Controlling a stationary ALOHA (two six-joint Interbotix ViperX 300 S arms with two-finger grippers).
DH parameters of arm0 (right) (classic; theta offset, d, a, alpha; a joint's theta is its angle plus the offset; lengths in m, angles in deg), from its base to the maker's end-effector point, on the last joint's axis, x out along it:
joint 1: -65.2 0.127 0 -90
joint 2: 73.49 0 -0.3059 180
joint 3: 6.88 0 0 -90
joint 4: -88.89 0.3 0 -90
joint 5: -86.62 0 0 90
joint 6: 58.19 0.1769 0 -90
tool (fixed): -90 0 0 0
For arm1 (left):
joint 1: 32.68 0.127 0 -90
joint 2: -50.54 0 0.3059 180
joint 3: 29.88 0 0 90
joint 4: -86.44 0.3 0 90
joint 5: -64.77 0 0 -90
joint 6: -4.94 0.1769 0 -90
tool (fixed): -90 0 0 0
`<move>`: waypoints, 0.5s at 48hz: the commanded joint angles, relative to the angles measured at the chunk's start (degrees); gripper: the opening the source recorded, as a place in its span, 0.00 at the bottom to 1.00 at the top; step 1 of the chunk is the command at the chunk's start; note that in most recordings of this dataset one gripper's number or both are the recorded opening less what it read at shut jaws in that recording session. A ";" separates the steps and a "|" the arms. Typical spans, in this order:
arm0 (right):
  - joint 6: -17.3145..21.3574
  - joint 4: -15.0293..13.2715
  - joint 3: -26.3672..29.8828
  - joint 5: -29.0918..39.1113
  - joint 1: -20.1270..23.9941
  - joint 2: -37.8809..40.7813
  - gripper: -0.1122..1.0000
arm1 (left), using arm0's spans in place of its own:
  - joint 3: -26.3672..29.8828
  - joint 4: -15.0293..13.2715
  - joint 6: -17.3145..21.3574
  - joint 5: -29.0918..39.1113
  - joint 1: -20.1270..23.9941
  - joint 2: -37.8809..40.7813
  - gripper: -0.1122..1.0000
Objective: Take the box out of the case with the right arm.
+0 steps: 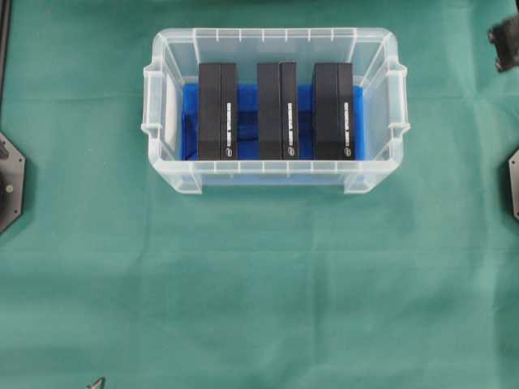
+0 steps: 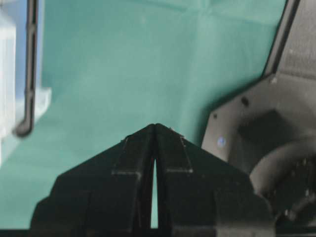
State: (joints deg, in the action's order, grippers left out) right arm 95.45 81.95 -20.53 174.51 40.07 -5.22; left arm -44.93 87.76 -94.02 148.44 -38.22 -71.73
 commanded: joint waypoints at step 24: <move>-0.26 0.35 0.88 -1.41 -1.41 1.67 0.10 | 1.41 0.00 0.09 -0.09 -0.18 0.26 0.10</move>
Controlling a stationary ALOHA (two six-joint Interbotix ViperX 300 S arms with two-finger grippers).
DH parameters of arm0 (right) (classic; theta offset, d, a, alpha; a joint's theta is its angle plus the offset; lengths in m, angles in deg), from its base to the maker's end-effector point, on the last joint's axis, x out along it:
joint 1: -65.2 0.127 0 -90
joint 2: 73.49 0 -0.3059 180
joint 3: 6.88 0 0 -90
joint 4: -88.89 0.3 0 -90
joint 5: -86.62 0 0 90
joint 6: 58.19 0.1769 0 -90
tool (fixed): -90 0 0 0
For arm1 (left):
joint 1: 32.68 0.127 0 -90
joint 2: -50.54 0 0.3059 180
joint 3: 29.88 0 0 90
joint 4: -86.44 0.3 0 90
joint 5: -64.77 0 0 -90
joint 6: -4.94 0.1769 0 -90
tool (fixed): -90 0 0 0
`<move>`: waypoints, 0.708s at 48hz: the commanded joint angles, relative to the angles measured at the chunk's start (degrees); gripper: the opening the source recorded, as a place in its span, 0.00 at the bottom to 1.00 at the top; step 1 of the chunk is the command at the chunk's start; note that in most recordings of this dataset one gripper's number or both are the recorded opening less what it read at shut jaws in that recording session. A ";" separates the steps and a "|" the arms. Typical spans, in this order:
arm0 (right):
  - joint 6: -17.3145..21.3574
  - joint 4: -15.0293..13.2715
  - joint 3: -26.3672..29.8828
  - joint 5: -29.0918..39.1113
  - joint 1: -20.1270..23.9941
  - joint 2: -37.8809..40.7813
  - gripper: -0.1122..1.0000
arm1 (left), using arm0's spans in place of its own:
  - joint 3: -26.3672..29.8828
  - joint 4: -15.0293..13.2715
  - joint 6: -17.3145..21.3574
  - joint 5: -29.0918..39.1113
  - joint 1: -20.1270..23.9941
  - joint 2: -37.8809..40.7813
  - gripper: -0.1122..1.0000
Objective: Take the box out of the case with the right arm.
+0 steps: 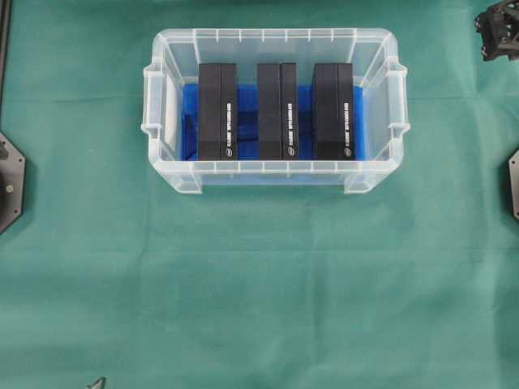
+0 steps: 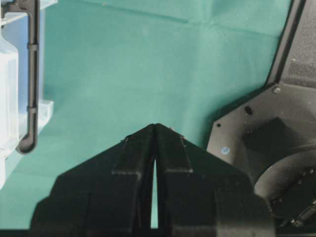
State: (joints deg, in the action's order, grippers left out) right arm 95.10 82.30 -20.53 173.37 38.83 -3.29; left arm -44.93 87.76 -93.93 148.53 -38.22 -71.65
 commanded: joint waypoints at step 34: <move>5.10 -0.53 0.62 -0.09 -0.18 -0.09 0.91 | 1.32 0.00 0.00 -0.09 -0.18 0.18 0.10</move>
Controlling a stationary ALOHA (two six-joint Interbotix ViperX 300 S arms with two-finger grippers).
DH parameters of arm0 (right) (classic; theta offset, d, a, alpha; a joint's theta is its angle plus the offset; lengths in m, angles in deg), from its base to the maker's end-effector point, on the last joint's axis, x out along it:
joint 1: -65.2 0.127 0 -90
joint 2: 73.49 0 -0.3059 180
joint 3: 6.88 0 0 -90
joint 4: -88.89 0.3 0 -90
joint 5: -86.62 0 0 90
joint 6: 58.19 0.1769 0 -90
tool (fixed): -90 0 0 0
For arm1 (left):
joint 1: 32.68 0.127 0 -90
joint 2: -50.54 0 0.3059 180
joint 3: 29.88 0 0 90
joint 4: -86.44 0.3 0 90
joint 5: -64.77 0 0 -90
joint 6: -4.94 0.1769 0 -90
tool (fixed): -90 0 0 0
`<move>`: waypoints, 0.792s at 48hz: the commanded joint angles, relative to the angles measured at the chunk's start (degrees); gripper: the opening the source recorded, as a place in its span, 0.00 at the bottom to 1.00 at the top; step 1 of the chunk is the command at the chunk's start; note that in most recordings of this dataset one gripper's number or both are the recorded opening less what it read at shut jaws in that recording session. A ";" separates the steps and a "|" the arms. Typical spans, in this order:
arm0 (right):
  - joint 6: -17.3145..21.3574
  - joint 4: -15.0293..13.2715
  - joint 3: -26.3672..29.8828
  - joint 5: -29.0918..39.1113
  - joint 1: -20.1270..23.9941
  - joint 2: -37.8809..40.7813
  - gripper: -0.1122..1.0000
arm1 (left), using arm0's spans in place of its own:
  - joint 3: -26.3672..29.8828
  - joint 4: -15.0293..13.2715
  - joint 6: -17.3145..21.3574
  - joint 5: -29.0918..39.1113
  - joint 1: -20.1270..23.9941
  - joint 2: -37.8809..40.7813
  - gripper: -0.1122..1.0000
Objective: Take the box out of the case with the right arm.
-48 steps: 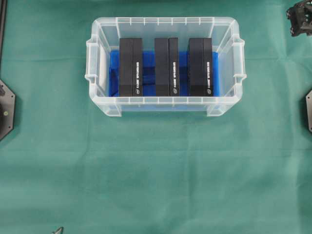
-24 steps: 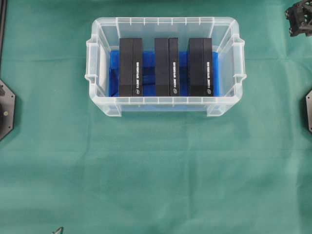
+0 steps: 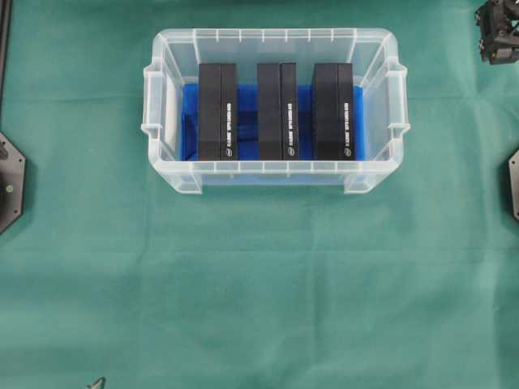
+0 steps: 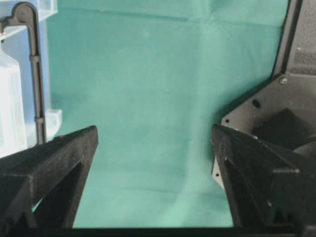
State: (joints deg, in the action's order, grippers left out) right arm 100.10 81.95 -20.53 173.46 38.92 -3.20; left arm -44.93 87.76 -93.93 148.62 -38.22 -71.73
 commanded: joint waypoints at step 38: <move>0.26 0.97 1.76 -2.90 0.00 2.20 0.91 | 1.32 0.70 0.35 1.49 -0.18 0.70 0.10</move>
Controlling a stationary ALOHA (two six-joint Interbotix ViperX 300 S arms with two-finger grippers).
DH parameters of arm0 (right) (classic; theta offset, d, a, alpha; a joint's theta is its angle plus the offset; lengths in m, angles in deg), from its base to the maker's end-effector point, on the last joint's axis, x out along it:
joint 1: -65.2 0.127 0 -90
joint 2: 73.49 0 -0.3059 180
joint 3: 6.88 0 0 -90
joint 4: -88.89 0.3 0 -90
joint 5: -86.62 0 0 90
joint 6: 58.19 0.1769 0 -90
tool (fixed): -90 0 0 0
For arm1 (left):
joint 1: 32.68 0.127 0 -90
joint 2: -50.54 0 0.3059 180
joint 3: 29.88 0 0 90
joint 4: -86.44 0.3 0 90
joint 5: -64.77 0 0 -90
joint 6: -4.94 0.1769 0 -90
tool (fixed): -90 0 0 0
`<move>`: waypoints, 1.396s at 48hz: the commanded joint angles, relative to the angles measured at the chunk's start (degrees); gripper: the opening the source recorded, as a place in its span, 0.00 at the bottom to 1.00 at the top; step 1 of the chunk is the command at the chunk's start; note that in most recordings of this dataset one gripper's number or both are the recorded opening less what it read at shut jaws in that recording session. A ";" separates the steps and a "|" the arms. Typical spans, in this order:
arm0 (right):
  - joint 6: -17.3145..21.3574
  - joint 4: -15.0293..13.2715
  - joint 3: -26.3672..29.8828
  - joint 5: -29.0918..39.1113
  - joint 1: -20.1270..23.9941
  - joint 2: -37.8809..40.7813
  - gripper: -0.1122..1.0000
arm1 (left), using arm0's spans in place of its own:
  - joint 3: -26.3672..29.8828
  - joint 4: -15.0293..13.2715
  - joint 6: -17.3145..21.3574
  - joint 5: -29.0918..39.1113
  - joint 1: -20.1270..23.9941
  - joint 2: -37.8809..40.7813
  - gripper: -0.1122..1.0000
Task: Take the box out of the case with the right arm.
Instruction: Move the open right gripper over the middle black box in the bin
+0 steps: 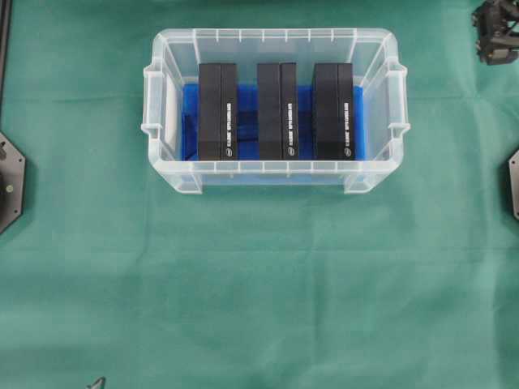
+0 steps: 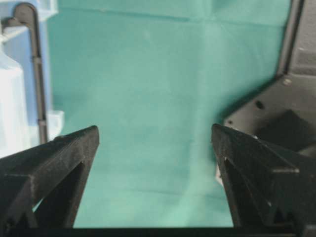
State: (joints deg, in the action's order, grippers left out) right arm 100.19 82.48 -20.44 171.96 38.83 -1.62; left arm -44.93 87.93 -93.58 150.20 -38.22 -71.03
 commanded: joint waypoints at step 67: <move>7.03 1.76 45.79 -4.22 12.83 42.80 0.91 | 1.41 0.70 0.18 0.09 -0.09 -0.70 0.10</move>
State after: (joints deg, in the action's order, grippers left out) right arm 107.22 84.15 23.86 167.39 51.40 42.33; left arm -44.93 88.37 -93.49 150.46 -38.22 -71.91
